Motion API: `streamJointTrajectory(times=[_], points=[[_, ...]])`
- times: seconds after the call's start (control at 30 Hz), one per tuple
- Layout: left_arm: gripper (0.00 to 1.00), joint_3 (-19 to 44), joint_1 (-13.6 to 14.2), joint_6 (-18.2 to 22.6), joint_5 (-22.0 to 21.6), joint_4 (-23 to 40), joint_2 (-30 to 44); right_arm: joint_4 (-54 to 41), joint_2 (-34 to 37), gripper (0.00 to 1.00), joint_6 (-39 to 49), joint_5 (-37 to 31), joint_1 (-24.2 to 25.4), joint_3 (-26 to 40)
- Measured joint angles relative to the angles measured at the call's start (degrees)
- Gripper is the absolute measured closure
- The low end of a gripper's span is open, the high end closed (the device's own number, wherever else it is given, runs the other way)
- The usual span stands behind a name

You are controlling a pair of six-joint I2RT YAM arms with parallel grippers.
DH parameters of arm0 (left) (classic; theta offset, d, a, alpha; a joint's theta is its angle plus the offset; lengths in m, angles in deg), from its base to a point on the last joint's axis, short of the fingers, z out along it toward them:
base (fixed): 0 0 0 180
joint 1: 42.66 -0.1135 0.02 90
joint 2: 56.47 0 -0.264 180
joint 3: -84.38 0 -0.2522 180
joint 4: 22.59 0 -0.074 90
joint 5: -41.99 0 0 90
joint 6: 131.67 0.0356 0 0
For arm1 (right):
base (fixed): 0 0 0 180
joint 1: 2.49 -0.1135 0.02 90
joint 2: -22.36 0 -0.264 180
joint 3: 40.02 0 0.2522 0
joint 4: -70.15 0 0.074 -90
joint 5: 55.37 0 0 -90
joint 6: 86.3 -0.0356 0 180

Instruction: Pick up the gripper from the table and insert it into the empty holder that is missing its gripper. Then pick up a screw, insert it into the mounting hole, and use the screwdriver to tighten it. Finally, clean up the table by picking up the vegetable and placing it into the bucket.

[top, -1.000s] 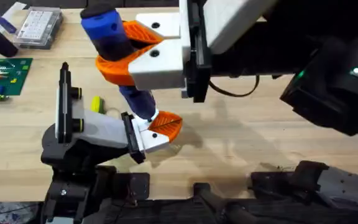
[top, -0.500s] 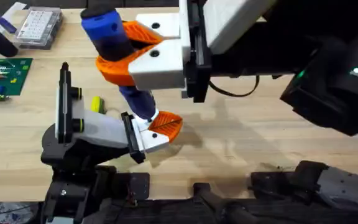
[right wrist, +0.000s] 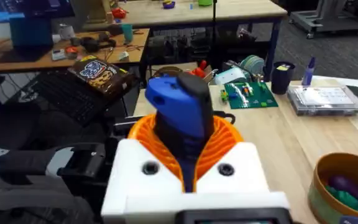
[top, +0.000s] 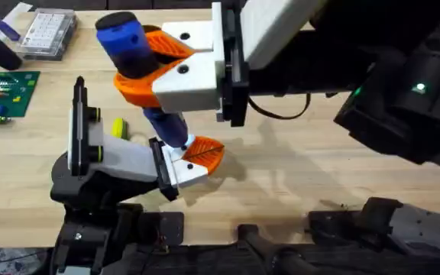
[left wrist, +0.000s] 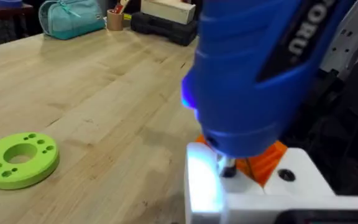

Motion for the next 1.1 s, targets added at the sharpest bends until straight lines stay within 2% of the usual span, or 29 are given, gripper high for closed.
streamJointTrajectory(times=[0.27, 0.53, 1.1], points=[[0.987, 0.0, 0.0, 0.0, 0.0, 0.0, -0.02, -0.09, 0.0, 0.955, 0.0, -0.02, 0.0, 0.0], [0.987, -0.02, 0.0, 0.0, 0.0, 0.0, -0.02, 3.85, 0.0, 0.955, -1.48, 0.0, 0.0, -0.04], [0.987, -0.01, 0.0, 0.0, -0.01, 0.0, -0.02, 1.41, 0.0, 0.955, -2.58, 0.0, 0.02, -0.04]])
